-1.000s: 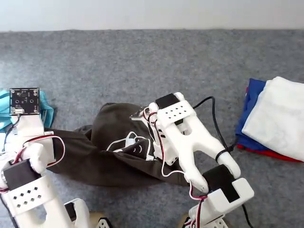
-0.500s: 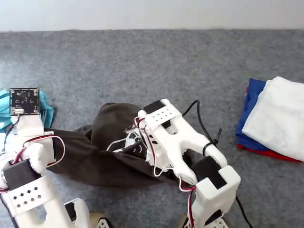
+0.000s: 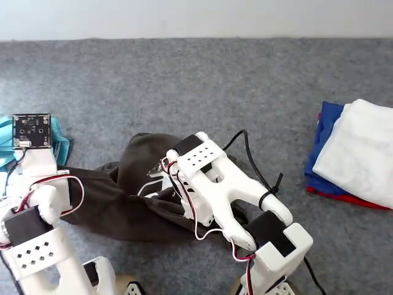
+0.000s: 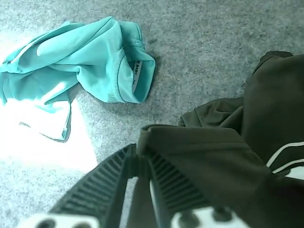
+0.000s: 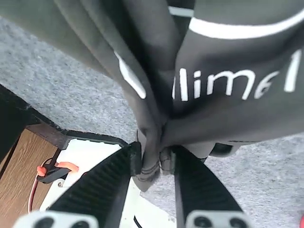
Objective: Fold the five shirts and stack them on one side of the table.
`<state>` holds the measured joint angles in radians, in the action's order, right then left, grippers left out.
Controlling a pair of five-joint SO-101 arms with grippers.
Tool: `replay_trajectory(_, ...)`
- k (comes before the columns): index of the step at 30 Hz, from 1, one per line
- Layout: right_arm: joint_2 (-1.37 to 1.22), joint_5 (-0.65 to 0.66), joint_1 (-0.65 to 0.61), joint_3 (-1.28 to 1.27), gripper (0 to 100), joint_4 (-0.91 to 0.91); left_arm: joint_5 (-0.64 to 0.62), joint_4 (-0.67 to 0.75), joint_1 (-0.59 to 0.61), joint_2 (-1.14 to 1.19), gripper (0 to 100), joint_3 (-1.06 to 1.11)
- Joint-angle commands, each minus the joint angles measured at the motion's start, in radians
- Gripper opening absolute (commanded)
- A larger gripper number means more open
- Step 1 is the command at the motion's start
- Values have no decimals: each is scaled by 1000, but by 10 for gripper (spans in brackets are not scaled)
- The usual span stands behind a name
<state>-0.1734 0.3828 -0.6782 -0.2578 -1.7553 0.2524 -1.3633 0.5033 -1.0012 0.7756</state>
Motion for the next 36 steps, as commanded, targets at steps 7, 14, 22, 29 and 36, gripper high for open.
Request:
replay_trajectory(7, 145, -12, -12, -2, 145, -47, 3, 15, -5, -9, 15, -4)
replay_trajectory(14, 249, -12, -70, -164, 223, -45, 5, 17, -5, -5, 15, -4)
replay_trajectory(22, 213, -9, -64, -173, 223, -39, 5, 17, -6, -5, 15, -4)
replay_trajectory(29, 137, -9, -82, -153, 222, -39, 5, 17, -6, -5, 15, -2)
replay_trajectory(36, 136, -9, -116, -150, 222, -41, 5, 17, -6, -5, 15, -2)
